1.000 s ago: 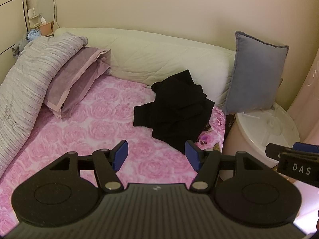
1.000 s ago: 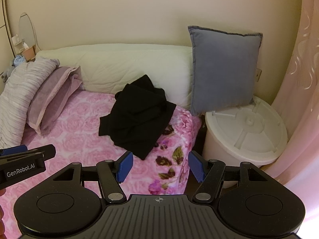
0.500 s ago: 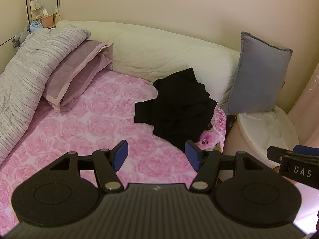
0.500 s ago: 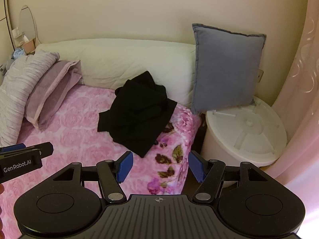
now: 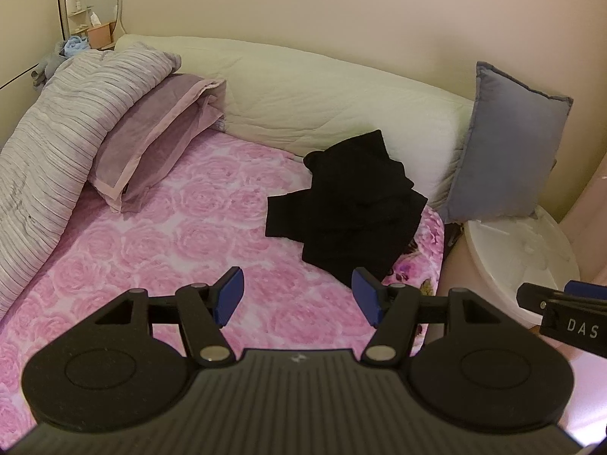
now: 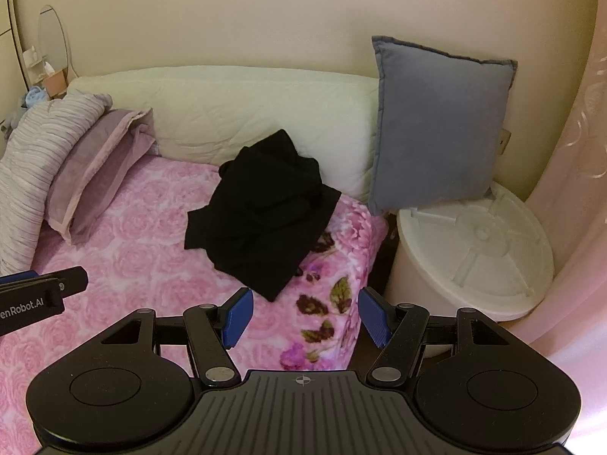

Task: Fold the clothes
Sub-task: 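Move both grippers toward the crumpled black garment by the pillows, then close the left gripper on the black garment while the right gripper grasps it too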

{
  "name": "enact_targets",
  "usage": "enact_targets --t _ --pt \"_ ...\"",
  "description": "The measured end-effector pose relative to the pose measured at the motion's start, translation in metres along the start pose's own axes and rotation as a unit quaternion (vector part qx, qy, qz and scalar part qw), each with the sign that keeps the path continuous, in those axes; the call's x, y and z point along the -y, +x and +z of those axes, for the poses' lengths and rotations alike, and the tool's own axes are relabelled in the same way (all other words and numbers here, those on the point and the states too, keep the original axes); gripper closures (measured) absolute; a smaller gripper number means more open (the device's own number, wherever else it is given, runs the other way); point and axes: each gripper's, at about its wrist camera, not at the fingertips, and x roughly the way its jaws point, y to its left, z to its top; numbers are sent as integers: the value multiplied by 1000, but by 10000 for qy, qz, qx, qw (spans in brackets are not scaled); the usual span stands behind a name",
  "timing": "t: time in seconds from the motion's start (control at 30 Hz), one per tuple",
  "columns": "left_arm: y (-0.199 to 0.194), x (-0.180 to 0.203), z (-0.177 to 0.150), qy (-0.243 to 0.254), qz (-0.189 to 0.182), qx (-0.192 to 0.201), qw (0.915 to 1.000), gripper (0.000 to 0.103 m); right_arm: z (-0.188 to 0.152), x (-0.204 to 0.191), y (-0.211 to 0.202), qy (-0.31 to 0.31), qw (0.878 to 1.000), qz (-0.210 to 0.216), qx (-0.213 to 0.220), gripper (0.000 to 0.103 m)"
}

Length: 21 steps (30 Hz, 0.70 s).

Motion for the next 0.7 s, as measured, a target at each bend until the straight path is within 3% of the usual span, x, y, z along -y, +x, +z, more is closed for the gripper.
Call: enact_targets --t 0.3,0.7 --pt "28 0 6 -73 67 -222 9997 44 10 9 26 -32 9996 206 -175 38" --pt "108 10 16 -205 17 -708 9973 44 27 59 116 282 9948 206 -957 38"
